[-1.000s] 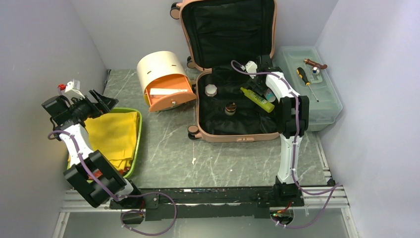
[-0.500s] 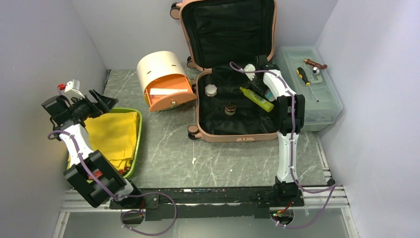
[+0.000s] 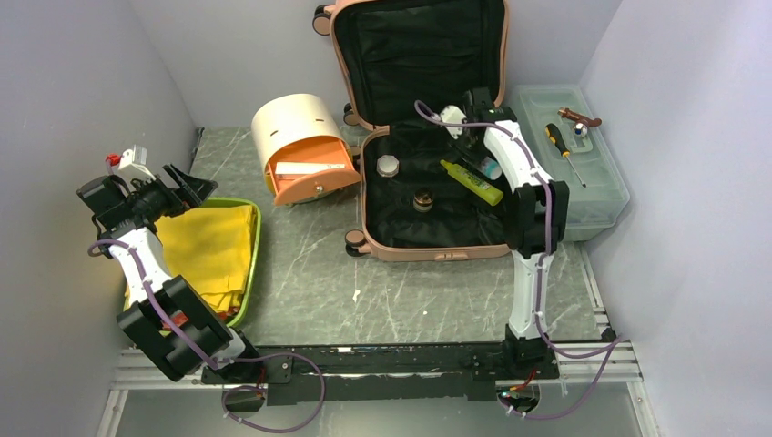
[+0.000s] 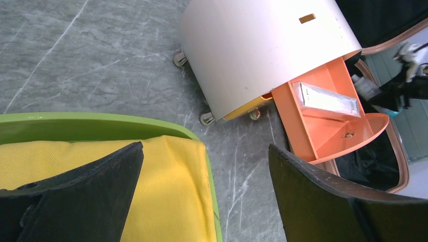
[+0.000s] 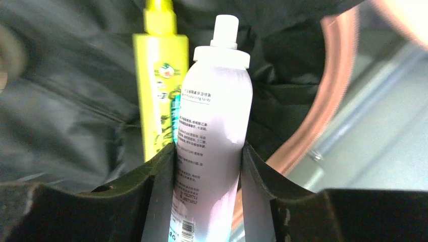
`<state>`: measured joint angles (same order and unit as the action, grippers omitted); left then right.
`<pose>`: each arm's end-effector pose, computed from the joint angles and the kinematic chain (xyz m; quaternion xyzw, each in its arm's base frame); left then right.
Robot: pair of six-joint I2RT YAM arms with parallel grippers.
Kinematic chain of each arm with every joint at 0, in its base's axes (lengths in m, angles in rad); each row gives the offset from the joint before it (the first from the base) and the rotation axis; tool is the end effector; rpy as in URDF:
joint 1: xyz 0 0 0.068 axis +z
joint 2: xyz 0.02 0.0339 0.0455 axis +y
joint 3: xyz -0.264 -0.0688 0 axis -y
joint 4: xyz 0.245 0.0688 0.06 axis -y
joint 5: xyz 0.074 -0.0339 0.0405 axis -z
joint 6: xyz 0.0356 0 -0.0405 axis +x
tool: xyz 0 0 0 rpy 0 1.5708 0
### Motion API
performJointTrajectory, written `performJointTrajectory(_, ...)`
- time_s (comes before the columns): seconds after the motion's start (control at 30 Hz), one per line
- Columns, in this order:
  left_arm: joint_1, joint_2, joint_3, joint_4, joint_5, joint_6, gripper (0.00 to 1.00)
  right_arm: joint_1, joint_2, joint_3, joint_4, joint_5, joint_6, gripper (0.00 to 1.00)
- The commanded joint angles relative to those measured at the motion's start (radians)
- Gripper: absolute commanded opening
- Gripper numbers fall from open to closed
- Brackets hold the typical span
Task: Open, take out, and arrange the luggage
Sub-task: Pick up the makeup from the center of the board, then place the makeup in the drawer.
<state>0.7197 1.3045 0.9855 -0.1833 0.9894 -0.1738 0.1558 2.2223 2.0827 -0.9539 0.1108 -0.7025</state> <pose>0.2332 0.1648 0.3033 -0.1092 0.7876 -0.2727 0.5417 0.4761 0.0708 0.2516 -0.3918 0.8876 -0.1155 0.2127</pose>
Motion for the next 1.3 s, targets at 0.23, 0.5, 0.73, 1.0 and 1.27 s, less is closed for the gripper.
performJointTrajectory(0.23, 0.007, -0.024, -0.001, 0.028, 0.016, 0.006, 1.00, 0.270, -0.279, 0.100, 0.047, -0.090, 0.026, 0.01)
performJointTrajectory(0.5, 0.007, -0.031, -0.006, 0.027, 0.011, 0.012, 1.00, 0.470, -0.222, 0.263, 0.177, -0.144, -0.009, 0.00)
performJointTrajectory(0.73, 0.012, -0.039, -0.008, 0.028, 0.012, 0.014, 0.99, 0.607, -0.118, 0.299, 0.312, -0.140, -0.127, 0.00)
performJointTrajectory(1.0, 0.021, -0.040, -0.011, 0.030, 0.017, 0.014, 1.00, 0.705, -0.043, 0.302, 0.389, -0.114, -0.226, 0.00)
performJointTrajectory(1.27, 0.024, -0.037, -0.015, 0.038, 0.024, 0.011, 0.99, 0.720, -0.015, 0.262, 0.502, -0.066, -0.310, 0.08)
